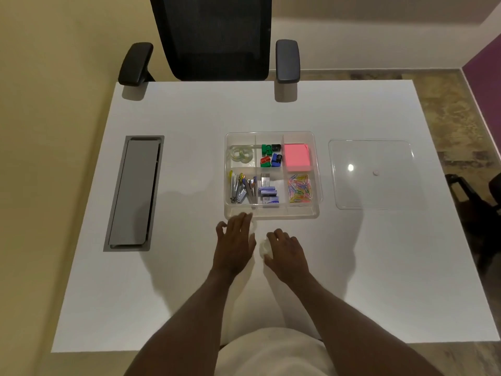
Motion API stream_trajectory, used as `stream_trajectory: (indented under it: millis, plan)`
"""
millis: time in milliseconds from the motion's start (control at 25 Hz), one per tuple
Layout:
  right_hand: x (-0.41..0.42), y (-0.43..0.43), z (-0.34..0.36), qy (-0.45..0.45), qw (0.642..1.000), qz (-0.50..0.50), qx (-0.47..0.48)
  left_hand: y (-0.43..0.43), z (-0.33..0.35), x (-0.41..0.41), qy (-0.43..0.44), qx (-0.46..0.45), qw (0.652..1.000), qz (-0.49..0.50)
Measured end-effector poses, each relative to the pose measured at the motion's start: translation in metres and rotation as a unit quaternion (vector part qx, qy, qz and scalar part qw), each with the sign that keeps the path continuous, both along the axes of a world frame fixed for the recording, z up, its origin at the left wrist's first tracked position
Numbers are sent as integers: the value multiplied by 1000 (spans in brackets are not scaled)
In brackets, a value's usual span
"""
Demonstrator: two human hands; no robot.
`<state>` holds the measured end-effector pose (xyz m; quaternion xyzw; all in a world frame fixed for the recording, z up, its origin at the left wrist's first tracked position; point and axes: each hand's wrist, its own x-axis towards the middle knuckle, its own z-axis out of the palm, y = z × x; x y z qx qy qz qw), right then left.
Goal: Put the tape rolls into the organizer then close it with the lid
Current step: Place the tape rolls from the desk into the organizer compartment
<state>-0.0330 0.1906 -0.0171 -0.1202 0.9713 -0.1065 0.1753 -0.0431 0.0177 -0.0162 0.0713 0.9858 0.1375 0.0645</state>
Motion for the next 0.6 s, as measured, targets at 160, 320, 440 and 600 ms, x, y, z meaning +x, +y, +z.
stream_trajectory:
  millis: [160,320,440,600]
  plan:
    - [-14,-5,5,51,999,7,-17,-14,30,-82,84,-10,995,57]
    - [-16,-8,0,145,989,26,-11,-21,45,-160,72,-41,996,40]
    - [-13,-12,-8,189,981,38,-22,-22,44,-202,9,-48,998,32]
    - [-15,-17,-11,183,981,52,-35,-18,37,-234,-44,-124,991,6]
